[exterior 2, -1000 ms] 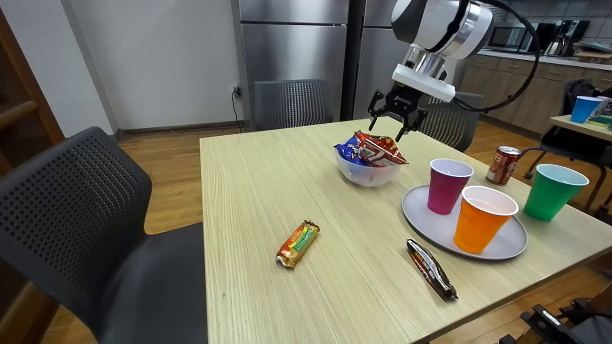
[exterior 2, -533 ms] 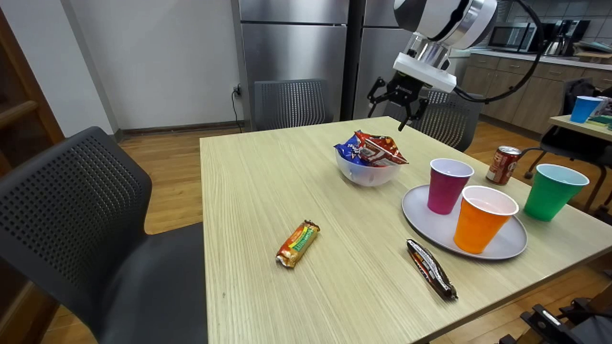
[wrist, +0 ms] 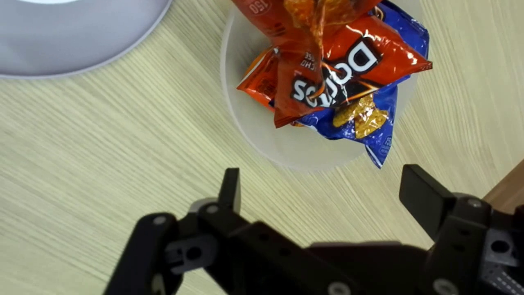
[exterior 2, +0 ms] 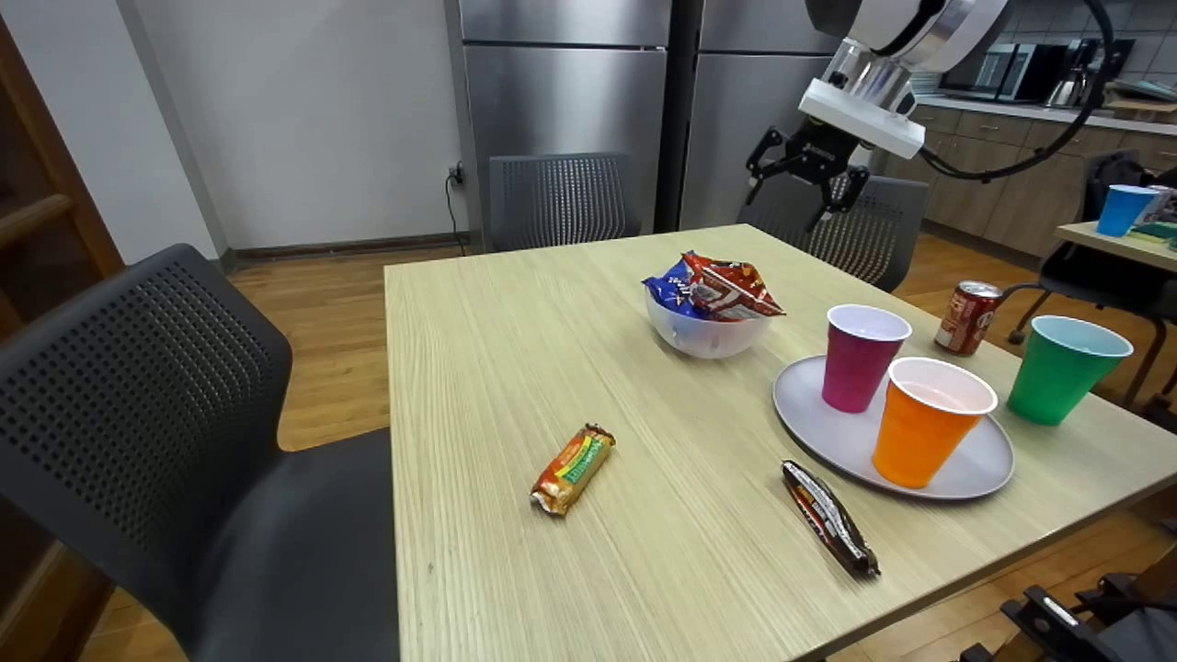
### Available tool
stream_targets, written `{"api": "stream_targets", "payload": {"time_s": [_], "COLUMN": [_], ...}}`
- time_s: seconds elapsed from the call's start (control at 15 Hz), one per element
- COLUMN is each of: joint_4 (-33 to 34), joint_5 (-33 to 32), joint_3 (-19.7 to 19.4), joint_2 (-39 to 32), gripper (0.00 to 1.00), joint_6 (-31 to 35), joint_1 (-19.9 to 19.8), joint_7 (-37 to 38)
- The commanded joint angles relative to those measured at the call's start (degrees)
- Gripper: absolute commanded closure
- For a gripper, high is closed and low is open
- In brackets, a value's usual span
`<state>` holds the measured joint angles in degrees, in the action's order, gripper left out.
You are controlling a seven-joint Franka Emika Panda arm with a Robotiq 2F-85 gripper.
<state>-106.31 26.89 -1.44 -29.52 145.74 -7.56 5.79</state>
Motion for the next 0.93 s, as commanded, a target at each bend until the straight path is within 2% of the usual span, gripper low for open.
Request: {"api": "stream_targets", "payload": {"time_s": [0.0, 0.4, 0.87], "joint_4": [-5.5, -11.6, -16.6], "joint_5": [-0.8, -3.7, -12.9], "joint_3": [-0.4, -4.2, -9.8], "joint_2": [4.9, 9.9, 13.3], "gripper": [0.0, 0.0, 0.0], "joint_6": [1.3, 3.0, 3.7], "joint_1": [-1.1, -0.5, 0.0], "joint_7": [0.7, 2.5, 7.8]}}
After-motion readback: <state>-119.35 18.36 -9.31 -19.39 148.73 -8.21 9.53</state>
